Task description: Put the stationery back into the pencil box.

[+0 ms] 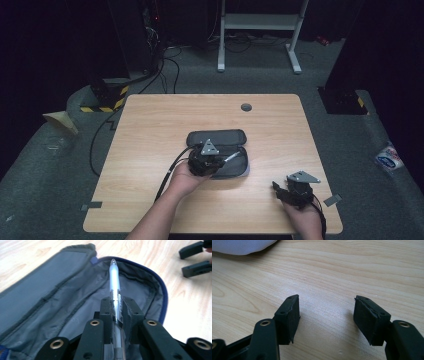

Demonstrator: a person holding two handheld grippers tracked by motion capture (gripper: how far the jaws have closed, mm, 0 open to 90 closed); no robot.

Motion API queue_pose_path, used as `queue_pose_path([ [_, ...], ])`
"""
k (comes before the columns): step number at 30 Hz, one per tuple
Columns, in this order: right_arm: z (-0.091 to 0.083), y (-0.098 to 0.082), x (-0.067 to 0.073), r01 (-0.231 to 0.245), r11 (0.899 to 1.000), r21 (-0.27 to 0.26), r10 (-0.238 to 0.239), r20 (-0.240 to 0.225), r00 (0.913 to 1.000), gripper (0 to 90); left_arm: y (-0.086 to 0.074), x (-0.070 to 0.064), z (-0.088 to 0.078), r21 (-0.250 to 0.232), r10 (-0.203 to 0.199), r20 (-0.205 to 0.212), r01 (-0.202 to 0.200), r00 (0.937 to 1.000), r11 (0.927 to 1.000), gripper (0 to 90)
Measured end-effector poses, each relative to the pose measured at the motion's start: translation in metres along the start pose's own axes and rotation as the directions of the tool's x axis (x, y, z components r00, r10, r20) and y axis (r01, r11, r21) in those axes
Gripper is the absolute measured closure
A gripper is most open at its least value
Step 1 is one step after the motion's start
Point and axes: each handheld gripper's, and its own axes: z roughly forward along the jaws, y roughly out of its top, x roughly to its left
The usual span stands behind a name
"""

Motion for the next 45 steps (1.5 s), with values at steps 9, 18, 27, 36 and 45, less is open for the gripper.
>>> queue_pose_path([
  [9, -0.001, 0.000, 0.000, -0.003, 1.000, 0.002, 0.003, 0.001, 1.0000, 37.3, -0.002, 0.003, -0.010, -0.062, -0.050, -0.040, 0.048, 0.9979, 0.9969, 63.7],
  [18, -0.001, 0.000, 0.000, -0.004, 1.000, 0.003, 0.004, 0.001, 1.0000, 37.3, -0.014, 0.009, -0.018, -0.093, -0.091, -0.114, 0.081, 0.9893, 0.9924, 52.0],
  [27, -0.001, 0.000, 0.000, -0.004, 1.000, 0.002, 0.004, 0.001, 1.0000, 37.3, -0.025, 0.020, -0.038, -0.136, -0.150, -0.102, 0.135, 0.9834, 0.9815, 37.4],
  [36, -0.001, 0.000, 0.001, -0.006, 1.000, 0.003, 0.006, 0.001, 1.0000, 37.4, -0.047, 0.030, -0.058, -0.149, -0.189, -0.169, 0.164, 0.9672, 0.9751, 25.2],
  [45, -0.001, 0.000, 0.000, -0.004, 1.000, 0.002, 0.004, 0.002, 1.0000, 37.4, -0.071, 0.040, -0.083, -0.186, -0.255, -0.204, 0.219, 0.9452, 0.9578, 24.1],
])
